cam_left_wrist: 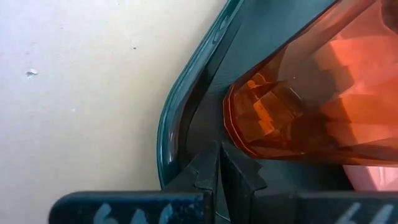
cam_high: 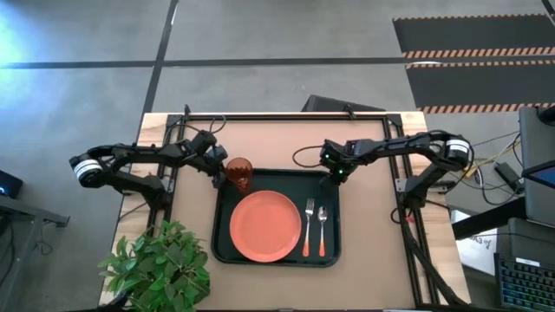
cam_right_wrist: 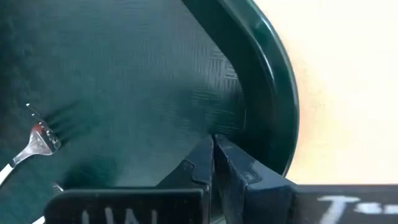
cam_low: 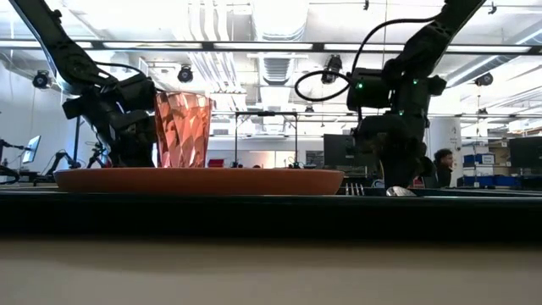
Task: Pick and place plate/cup/fork/spoon on tray
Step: Adjust the black table tray
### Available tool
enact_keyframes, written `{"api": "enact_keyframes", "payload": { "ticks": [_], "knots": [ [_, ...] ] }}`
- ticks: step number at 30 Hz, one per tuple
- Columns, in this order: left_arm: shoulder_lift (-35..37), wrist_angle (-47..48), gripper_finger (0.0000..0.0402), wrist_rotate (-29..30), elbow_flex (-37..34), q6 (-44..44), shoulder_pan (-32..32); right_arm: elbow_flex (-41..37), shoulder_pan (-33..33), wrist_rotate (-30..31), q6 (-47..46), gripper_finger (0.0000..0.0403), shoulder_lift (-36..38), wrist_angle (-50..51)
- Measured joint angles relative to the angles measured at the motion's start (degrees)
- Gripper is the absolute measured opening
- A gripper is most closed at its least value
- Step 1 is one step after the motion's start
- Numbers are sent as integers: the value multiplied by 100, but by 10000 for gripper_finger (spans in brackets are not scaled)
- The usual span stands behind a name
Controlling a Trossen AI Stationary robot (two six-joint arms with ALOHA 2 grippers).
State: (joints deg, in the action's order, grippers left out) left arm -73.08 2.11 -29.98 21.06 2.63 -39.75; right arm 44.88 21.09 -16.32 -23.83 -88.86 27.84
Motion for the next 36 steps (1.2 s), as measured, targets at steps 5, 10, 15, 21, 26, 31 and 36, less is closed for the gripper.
{"api": "enact_keyframes", "payload": {
  "ticks": [5,10,15,21,26,31,36],
  "knots": [
    [2,0,0,-2,0,2,0,20,168,-90,195,8,109,-6],
    [2,-15,0,-5,0,2,0,5,446,250,421,9,440,17],
    [4,-16,0,-13,0,1,4,3,610,213,496,9,658,24],
    [4,-20,0,37,0,-16,4,3,547,161,434,9,568,19],
    [7,-38,0,146,0,-62,4,3,492,136,390,9,515,12],
    [11,-64,0,293,2,-152,-4,5,493,133,390,9,512,-3],
    [11,-68,0,333,2,-155,-130,7,493,136,340,9,512,-34]
  ]
}}
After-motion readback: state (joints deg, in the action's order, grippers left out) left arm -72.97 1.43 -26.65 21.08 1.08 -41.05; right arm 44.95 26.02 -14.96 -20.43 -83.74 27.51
